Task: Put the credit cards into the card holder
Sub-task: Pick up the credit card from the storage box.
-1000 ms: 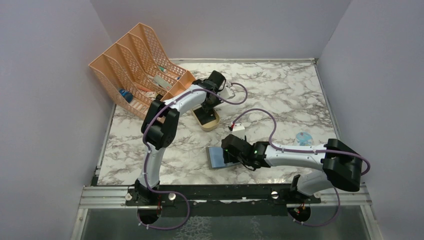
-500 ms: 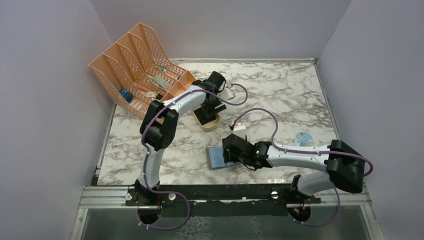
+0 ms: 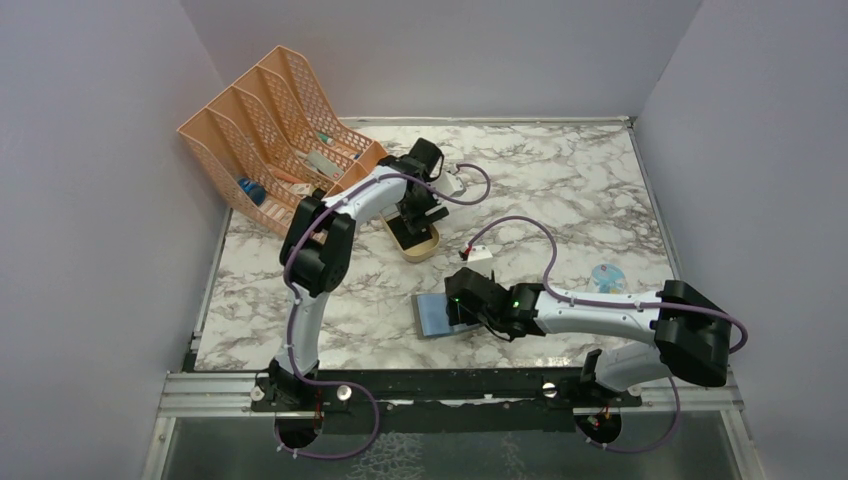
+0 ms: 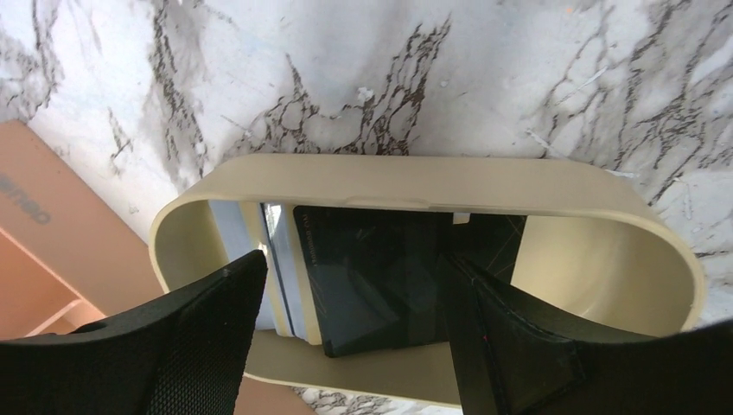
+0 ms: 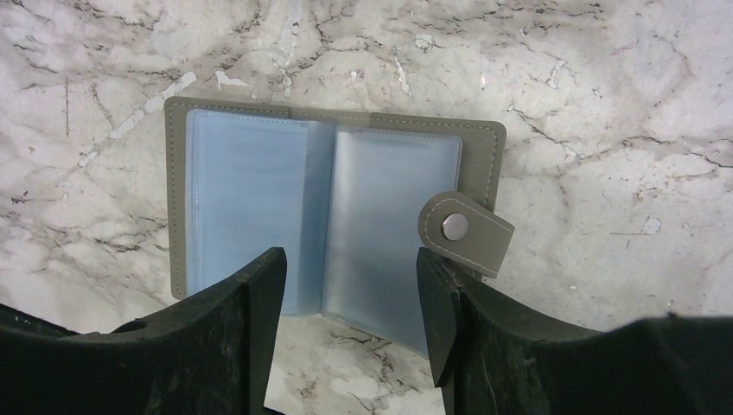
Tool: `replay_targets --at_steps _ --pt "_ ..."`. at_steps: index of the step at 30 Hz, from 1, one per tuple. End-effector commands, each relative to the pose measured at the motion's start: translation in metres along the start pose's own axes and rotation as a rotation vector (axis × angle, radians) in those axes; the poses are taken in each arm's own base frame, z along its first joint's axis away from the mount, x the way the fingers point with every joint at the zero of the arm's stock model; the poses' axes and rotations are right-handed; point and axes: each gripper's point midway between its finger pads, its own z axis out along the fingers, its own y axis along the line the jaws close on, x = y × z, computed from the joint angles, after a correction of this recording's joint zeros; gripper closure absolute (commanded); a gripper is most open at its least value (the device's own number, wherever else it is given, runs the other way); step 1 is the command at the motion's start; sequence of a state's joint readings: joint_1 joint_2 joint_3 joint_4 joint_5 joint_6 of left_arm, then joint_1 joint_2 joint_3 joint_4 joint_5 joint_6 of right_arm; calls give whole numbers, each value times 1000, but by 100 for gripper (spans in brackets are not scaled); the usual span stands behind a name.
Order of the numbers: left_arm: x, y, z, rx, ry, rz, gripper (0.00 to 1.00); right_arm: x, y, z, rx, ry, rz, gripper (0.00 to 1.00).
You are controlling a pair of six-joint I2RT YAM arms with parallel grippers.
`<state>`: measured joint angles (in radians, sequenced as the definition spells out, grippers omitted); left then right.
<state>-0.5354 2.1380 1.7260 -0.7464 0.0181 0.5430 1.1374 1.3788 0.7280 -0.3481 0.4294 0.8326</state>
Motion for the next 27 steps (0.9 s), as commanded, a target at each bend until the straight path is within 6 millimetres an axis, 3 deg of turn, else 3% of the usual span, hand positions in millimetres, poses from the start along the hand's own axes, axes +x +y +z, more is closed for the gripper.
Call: replay_targets --at_steps 1,5,11,21,24,27 --pt "7 -5 18 52 20 15 27 -9 -5 -3 25 -37 10 43" --pt "9 -6 21 67 25 14 25 -11 -4 -2 29 -39 2 43" --pt "-2 -20 5 146 -24 1 17 -13 -4 -2 34 -44 -2 42" --pt "23 -15 36 120 85 16 16 -16 -5 -4 36 -51 -6 43" --pt "22 -10 37 102 89 21 20 -16 -5 -6 31 -55 -2 43" --pt "22 0 37 57 101 28 31 -16 -5 -6 32 -55 2 43"
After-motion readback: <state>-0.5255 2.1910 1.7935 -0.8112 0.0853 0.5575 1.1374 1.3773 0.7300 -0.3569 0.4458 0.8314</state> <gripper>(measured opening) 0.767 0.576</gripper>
